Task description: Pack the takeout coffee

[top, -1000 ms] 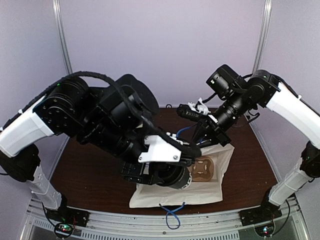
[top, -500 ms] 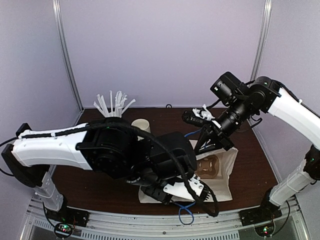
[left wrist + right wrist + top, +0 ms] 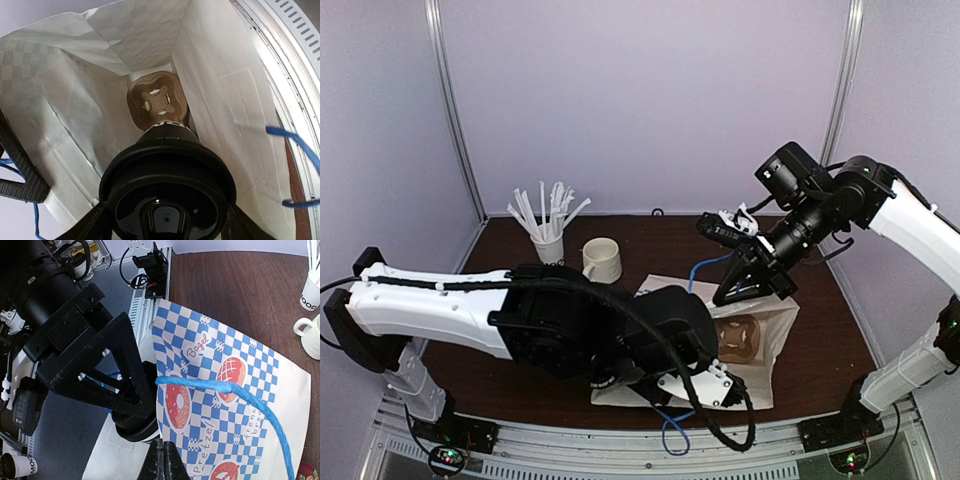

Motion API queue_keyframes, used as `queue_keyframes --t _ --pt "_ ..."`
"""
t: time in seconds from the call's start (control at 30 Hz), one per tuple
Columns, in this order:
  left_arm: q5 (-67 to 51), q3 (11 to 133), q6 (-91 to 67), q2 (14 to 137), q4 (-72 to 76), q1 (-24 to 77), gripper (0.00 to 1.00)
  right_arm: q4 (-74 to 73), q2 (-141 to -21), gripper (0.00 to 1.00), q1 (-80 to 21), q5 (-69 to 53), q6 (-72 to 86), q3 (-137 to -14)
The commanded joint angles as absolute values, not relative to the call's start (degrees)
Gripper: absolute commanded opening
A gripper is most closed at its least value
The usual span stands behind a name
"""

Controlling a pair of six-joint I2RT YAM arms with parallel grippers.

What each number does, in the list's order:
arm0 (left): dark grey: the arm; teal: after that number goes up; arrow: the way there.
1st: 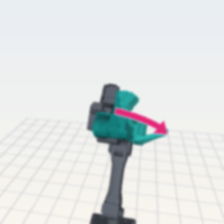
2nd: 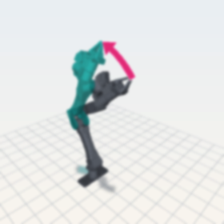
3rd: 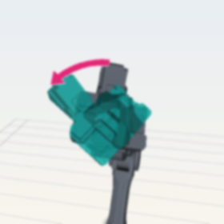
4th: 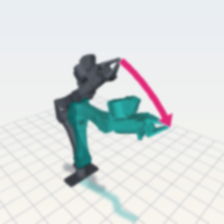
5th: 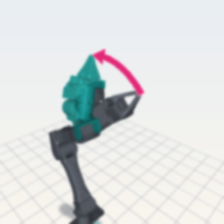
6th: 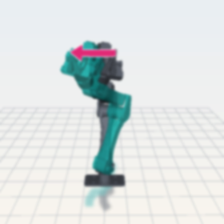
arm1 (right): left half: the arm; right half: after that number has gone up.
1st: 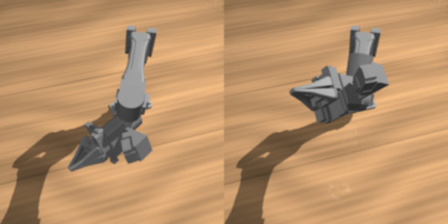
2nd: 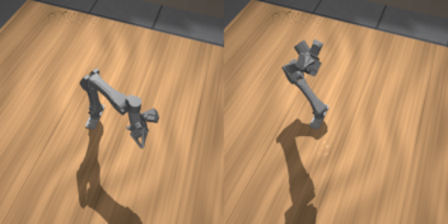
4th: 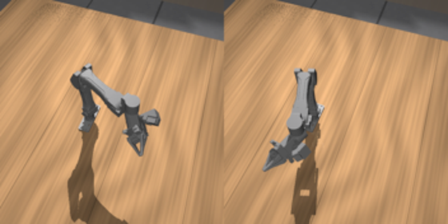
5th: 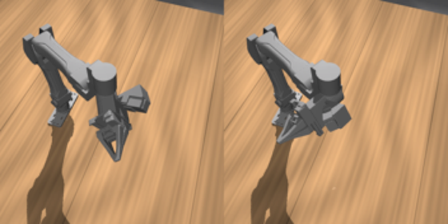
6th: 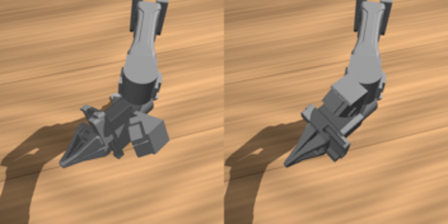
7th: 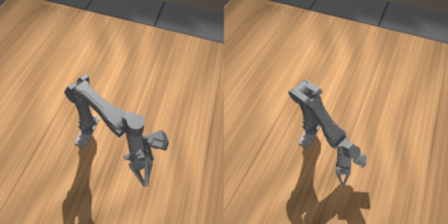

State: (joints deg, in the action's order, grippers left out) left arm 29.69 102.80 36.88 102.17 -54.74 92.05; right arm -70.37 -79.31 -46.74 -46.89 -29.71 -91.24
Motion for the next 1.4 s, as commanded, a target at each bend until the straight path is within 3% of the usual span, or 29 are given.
queue_keyframes --t 0.0,1.07,1.37 --pt "31.77 99.42 39.96 99.33 -47.77 92.21 0.65 -70.29 -78.76 0.00 -46.44 -51.07 -29.64 -92.10" --pt "40.35 91.06 40.52 105.36 -45.02 90.29 0.63 -72.74 -78.20 0.00 -46.40 -61.36 -33.38 -87.69" --pt "42.36 89.68 40.08 104.47 -43.09 89.41 0.64 -74.89 -77.81 0.55 -46.41 -57.93 -35.42 -87.84"
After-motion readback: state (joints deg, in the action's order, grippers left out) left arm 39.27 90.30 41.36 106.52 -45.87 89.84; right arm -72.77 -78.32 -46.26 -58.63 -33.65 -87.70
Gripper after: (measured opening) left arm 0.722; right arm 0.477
